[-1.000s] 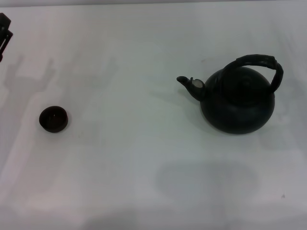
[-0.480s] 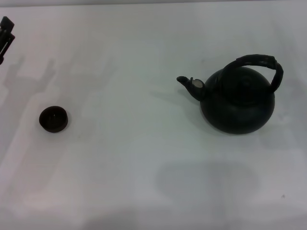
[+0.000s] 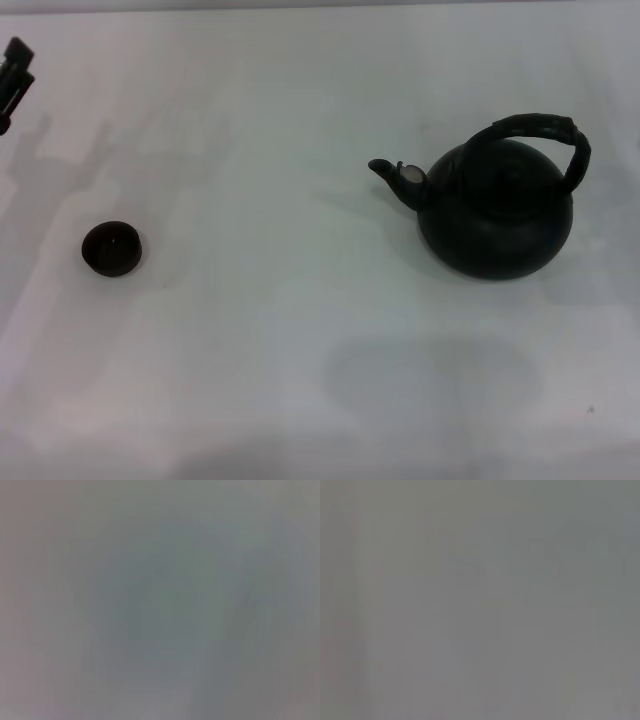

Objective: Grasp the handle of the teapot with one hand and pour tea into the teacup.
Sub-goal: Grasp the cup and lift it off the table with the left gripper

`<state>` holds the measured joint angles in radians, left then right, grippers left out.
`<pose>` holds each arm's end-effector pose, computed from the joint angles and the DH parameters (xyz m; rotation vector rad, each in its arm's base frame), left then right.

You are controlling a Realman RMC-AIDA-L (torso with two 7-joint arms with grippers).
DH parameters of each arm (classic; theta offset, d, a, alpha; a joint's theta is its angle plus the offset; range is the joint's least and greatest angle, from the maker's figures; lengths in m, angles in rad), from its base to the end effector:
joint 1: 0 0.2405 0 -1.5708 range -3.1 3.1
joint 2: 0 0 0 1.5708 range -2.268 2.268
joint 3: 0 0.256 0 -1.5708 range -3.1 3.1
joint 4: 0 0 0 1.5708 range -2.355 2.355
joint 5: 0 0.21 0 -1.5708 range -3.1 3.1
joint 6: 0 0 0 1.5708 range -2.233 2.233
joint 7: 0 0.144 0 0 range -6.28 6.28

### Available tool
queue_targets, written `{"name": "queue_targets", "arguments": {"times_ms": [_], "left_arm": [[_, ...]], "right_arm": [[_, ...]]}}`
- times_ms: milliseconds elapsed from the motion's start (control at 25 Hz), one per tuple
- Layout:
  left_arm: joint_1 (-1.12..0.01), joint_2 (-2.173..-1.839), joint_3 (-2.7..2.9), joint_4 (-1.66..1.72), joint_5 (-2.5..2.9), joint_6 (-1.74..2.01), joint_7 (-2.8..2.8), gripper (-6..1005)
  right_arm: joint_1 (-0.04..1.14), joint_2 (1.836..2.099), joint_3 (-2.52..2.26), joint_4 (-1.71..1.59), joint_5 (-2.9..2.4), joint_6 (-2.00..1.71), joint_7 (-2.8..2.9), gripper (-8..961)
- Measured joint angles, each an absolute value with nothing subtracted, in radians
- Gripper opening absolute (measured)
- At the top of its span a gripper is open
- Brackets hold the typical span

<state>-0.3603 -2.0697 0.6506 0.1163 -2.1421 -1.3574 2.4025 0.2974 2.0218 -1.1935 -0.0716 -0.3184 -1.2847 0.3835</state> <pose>-0.3489 0.2991 0.0173 -1.6379 -0.7617 -1.0179 0.3882 0.2803 0.0372 -1.5397 0.5982 0.6831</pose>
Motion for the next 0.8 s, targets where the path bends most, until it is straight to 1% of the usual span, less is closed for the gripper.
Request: {"name": "queue_targets", "arguments": {"times_ms": [160,320,440,640,800], "left_arm": [[-0.356,-2.07,0.683,0.288,-1.988,-1.247,2.156,875],[-0.345,-2.072,0.746,0.596,-1.715,-1.094,1.652,876],[-0.34,-2.073,0.793,0.803,-1.506,-1.048,1.332,876],[-0.365,-2.068,0.853,1.059,-1.11,-1.078,0.833,878],[-0.397,-2.069,0.932,1.215,-0.804,-1.176,0.586,879]], "right_arm": [[0.295,2.021,-1.193,-0.077,-0.317,-1.287,0.384,829],[0.299,2.019,-1.192,-0.079,-0.318,-1.28,0.382,829],[0.301,2.019,-1.192,-0.081,-0.318,-1.279,0.38,829],[0.301,2.017,-1.191,-0.081,-0.316,-1.284,0.382,829],[0.299,2.017,-1.191,-0.081,-0.316,-1.286,0.382,830]]}}
